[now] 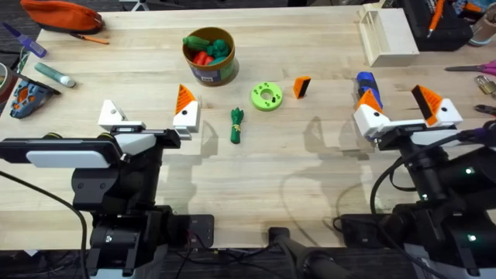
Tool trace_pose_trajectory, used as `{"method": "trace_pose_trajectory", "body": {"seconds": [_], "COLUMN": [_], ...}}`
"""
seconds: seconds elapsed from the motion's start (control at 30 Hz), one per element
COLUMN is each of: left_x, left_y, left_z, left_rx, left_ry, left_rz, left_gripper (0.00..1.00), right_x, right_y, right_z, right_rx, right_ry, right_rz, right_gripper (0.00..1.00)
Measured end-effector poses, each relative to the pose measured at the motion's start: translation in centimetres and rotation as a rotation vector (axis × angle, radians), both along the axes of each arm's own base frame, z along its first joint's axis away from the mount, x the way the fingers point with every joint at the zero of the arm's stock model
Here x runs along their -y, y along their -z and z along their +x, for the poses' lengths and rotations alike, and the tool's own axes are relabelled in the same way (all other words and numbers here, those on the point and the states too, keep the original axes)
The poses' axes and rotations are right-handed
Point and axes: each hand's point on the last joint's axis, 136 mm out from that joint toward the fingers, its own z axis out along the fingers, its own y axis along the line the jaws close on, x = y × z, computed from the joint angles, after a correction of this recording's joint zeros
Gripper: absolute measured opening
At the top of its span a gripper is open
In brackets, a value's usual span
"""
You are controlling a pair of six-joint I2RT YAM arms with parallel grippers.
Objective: Pick up the gripper from the table and insert it into the empty holder that is missing its gripper. Then pick up a screw, insert it into the mounting hole, and use the screwdriver to tighten it. Finally, clean up the table by picking up the vegetable and placing it into the bucket.
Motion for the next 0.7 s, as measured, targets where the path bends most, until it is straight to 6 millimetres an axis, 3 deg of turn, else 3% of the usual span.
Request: {"method": "trace_pose_trajectory", "body": {"seconds": [0.43, 0.7], "left_x": [0.0, 0.0], "left_y": [-0.1, -3.0], "left_z": [0.0, -0.2], "left_rx": [0.003, 0.115], "left_ry": [0.0, 0.0], "left_rz": [0.0, -0.001], "left_gripper": [0.986, 0.985], "right_x": [0.0, 0.0], "right_y": [-0.2, -5.1], "right_z": [0.0, -0.2], "right_rx": [0.006, 0.186], "right_ry": [0.0, 0.0], "right_rz": [0.0, 0.004], "right_gripper": [0.945, 0.945]}}
